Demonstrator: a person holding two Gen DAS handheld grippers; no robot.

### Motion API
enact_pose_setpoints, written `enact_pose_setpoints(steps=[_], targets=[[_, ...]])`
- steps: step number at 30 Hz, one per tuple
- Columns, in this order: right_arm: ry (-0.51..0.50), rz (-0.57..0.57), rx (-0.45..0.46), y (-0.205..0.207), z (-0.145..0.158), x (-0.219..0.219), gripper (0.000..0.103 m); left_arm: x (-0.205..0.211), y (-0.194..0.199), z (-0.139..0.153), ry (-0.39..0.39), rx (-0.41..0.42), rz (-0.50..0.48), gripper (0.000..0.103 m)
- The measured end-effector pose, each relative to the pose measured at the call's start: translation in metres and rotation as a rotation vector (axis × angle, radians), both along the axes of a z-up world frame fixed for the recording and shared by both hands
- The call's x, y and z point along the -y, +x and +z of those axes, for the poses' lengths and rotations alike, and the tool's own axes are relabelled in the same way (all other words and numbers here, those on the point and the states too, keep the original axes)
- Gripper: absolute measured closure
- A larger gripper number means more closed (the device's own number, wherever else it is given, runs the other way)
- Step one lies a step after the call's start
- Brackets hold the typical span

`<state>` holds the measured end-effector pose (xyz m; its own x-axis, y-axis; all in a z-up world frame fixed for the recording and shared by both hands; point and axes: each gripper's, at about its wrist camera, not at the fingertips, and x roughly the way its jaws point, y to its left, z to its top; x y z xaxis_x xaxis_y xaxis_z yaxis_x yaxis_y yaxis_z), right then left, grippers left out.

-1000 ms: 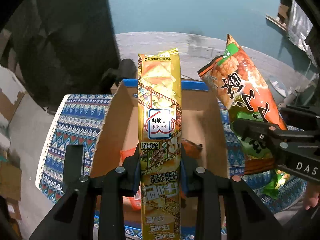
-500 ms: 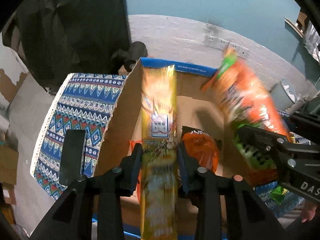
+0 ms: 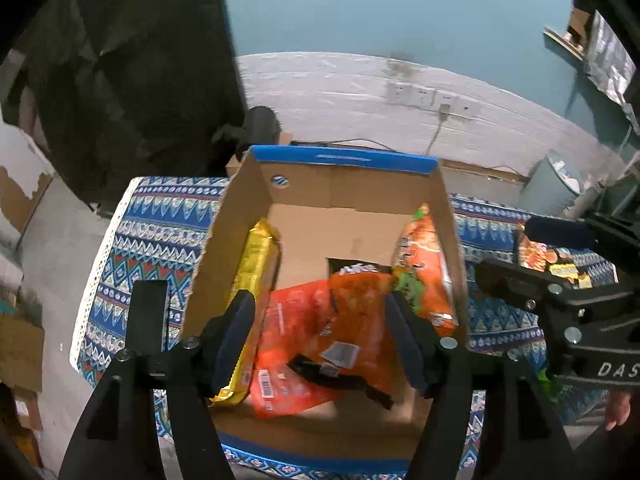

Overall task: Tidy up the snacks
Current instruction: 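Move both grippers back over the remaining snacks on the tablecloth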

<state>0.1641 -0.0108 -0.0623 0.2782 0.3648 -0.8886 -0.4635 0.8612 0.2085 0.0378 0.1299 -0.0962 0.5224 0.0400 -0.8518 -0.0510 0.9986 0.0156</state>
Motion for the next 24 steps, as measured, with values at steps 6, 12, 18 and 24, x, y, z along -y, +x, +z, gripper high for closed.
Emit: enact_pose_setpoints(steps=[6,12,18,24], targets=[[-0.006,-0.043,-0.005,-0.006,0.003,0.029,0.027,0.027,-0.007,0.006,0.01,0.014,-0.061,0.029],[-0.021,-0.09,-0.017,-0.012,0.003,0.058,0.026,0.057,-0.011,0.005,0.019,0.004,-0.13,0.029],[-0.03,-0.139,-0.011,-0.018,0.008,0.092,0.026,0.087,-0.016,0.002,0.029,-0.006,-0.197,0.029],[-0.039,-0.196,-0.009,-0.021,0.008,0.129,0.025,0.114,-0.017,-0.005,0.029,-0.031,-0.249,0.029]])
